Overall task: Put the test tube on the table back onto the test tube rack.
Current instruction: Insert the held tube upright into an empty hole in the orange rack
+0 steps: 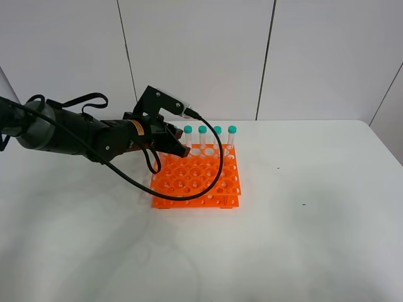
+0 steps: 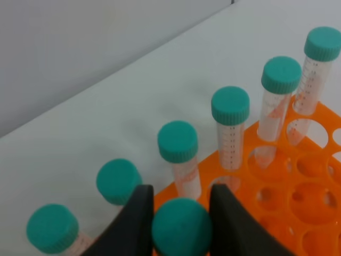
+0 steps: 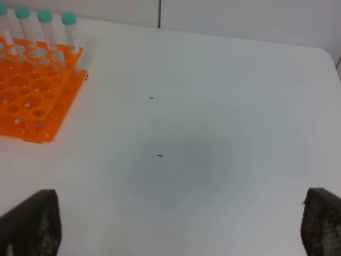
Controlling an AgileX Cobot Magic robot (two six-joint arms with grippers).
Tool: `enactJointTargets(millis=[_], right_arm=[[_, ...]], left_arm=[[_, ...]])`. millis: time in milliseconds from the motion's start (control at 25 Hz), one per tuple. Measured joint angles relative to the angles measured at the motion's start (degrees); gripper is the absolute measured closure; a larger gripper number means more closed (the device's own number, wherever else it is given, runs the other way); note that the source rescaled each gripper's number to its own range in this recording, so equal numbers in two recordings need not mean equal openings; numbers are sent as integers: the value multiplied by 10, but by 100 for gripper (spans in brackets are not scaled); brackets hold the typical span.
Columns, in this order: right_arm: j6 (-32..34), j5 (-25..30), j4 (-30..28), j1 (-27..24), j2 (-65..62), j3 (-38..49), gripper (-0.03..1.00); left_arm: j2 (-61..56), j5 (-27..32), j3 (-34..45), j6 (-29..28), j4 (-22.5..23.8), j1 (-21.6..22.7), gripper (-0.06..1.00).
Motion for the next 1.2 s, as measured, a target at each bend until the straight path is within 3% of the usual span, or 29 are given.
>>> enactJointTargets(millis=[920,1200], right_arm=[[0,0,3,0,0,0,-3],[0,0,3,0,0,0,-3]], left_arm=[[48,-52,-1,-1,0,1,94],[54,-66,-1,-26,0,1,94]])
